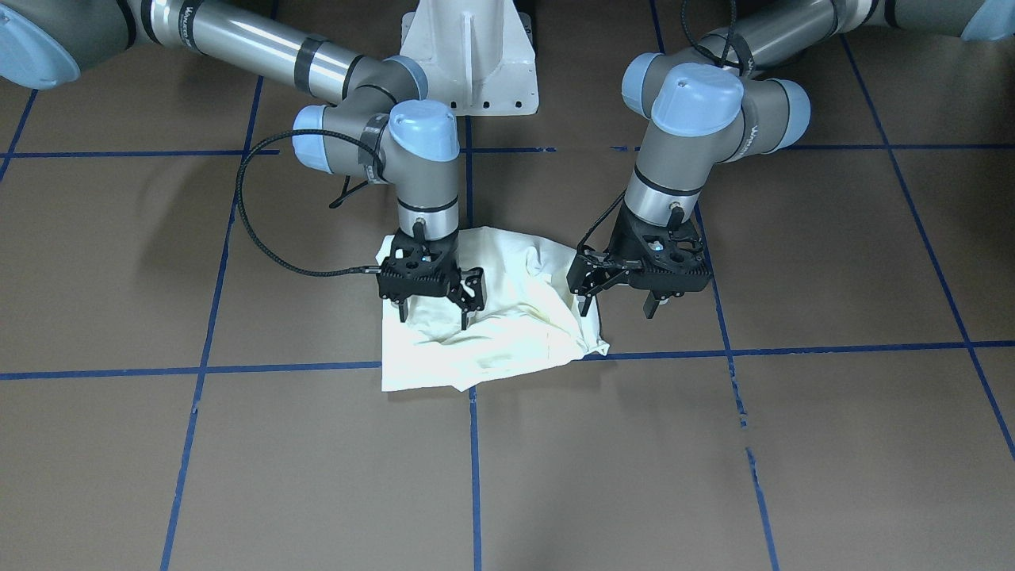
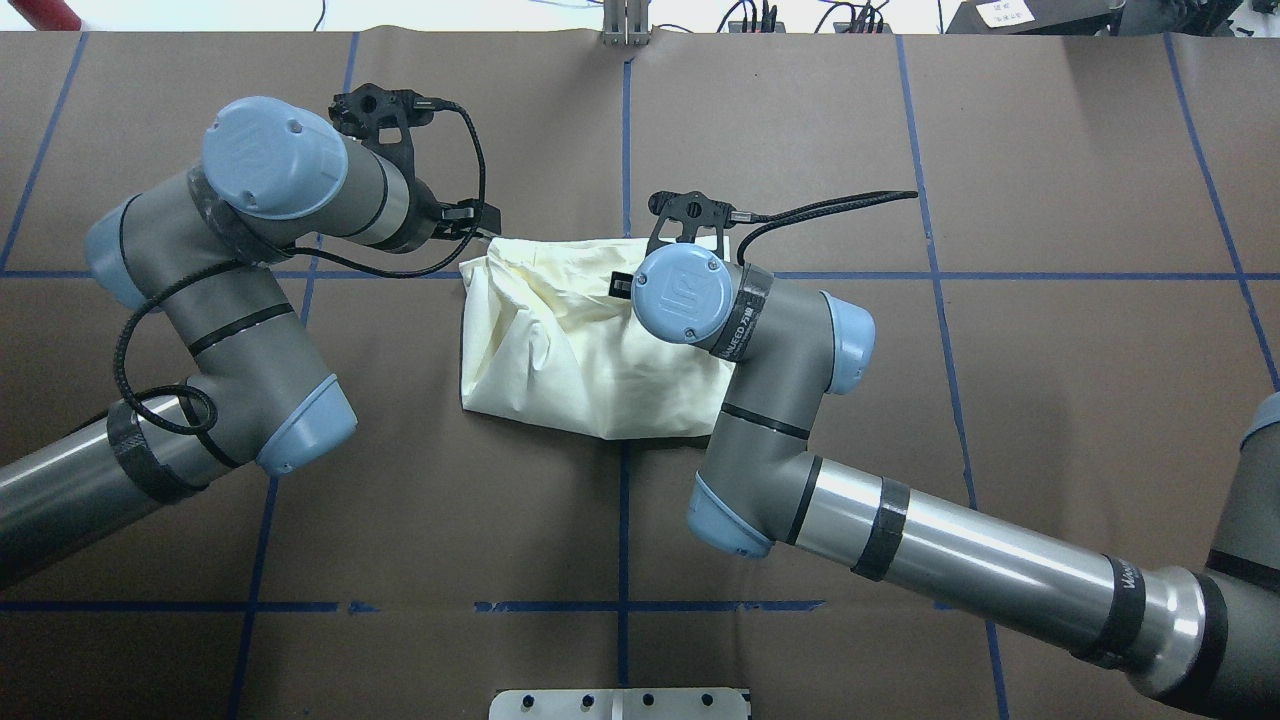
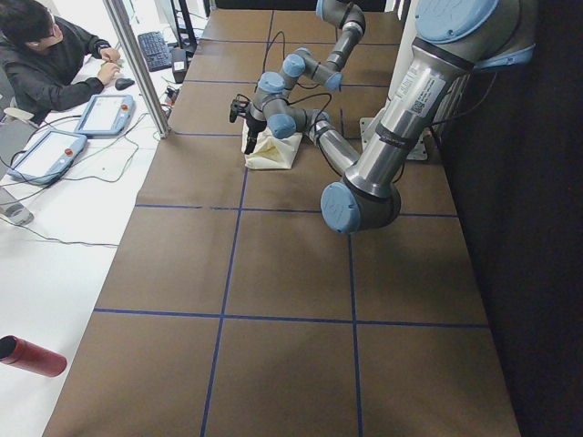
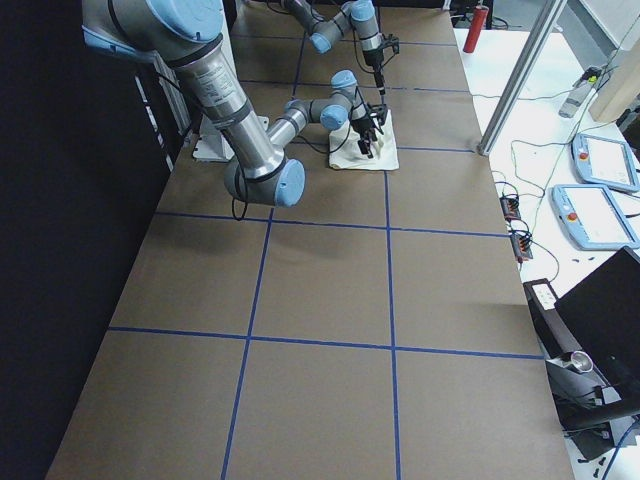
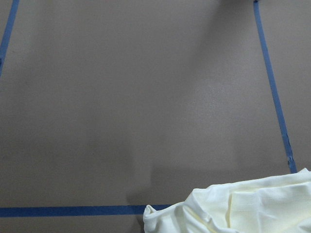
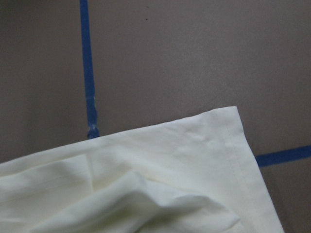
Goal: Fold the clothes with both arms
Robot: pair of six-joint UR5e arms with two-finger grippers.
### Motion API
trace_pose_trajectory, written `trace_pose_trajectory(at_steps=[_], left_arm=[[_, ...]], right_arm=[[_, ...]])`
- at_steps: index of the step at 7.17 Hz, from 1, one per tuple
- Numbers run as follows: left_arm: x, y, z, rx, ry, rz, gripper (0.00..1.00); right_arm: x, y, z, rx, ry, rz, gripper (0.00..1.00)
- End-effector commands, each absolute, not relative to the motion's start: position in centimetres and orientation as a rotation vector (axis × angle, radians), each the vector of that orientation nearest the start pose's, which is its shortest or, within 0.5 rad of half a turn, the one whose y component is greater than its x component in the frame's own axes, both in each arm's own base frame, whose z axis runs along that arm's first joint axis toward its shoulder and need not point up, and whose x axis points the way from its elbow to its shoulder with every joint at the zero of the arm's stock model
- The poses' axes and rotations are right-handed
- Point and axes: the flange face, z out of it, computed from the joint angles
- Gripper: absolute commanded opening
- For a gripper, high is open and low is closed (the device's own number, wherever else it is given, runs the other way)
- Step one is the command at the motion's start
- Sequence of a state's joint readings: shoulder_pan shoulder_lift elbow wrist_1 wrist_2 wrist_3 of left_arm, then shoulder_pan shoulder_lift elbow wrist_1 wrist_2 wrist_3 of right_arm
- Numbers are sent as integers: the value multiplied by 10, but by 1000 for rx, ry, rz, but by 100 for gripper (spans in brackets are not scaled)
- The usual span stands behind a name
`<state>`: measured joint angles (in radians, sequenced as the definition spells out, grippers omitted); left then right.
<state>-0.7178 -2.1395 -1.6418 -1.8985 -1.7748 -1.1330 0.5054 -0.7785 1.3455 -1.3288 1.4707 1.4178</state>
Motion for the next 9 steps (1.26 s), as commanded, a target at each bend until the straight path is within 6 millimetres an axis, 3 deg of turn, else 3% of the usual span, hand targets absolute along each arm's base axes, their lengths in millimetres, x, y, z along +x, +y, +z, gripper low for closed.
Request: trace_pose_trajectory(at_steps=[1,2,3,4,5,6,9], left_arm=[[435,-532,257,373,916,-161,100],[435,-530,254,375,922,-158,100],[435,-530,254,374,922,-161,100],[435,-530,254,374,922,-161,100],[435,-530,255,374,921,-162,100],[434,-530,254,375,922,-163,100],[432,-529,252,378,927,-163,100]], right_arm=[[-595,-551,261,358,-674,434,100],[-581,-571,264,340,-676,480,100],[-581,-572,241,285,-735,546,100],[-585,-570,219,259,-774,617,94],[-596,-558,211,234,-795,647,74],[-610,-543,217,210,-797,665,64],[-623,-535,224,194,-782,674,63]])
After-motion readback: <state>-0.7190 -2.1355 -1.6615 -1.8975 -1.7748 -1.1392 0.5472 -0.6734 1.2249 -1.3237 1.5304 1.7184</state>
